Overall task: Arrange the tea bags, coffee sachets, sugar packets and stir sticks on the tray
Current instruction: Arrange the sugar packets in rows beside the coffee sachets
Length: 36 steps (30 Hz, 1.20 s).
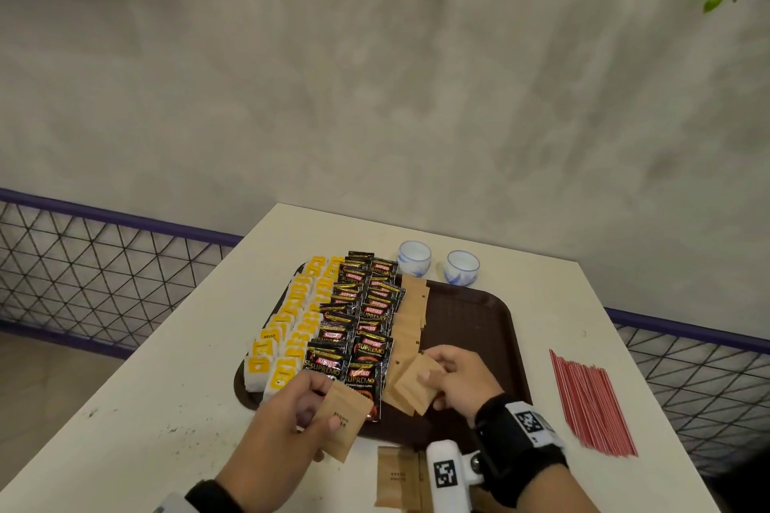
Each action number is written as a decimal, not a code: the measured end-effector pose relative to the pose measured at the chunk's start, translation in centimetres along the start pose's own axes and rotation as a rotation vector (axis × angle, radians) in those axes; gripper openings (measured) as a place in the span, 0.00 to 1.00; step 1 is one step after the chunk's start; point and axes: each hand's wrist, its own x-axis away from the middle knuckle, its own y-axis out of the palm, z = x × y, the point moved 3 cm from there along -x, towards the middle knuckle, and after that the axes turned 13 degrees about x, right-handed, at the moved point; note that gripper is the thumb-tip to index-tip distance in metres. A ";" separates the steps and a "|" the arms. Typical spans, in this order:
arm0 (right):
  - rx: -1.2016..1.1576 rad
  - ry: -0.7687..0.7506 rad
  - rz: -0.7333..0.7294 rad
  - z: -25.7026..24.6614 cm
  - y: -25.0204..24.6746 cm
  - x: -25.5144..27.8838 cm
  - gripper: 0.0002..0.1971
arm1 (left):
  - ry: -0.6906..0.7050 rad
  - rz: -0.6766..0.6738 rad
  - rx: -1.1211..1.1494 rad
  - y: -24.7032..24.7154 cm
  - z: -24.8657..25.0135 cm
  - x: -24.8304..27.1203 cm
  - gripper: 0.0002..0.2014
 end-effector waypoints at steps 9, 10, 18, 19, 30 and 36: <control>-0.017 0.109 0.174 3.9 -2.8 1.4 0.11 | 0.009 -0.044 0.027 1.6 0.3 -1.0 0.17; -0.045 0.101 0.165 4.0 -2.8 1.6 0.15 | 0.025 -0.046 0.035 1.7 0.5 -1.2 0.20; -0.197 0.164 0.197 4.2 -1.7 2.5 0.10 | 0.109 -0.115 -0.250 4.2 1.2 -5.2 0.17; -0.250 0.189 0.203 4.3 -1.6 2.6 0.11 | 0.113 -0.129 -0.289 4.8 1.2 -5.7 0.16; -0.294 0.243 0.230 6.3 -1.5 3.4 0.15 | 0.110 -0.236 -0.743 8.2 0.0 -10.0 0.20; -0.105 0.122 0.192 5.8 -1.7 3.3 0.13 | 0.271 -0.238 -1.040 8.4 0.5 -10.4 0.22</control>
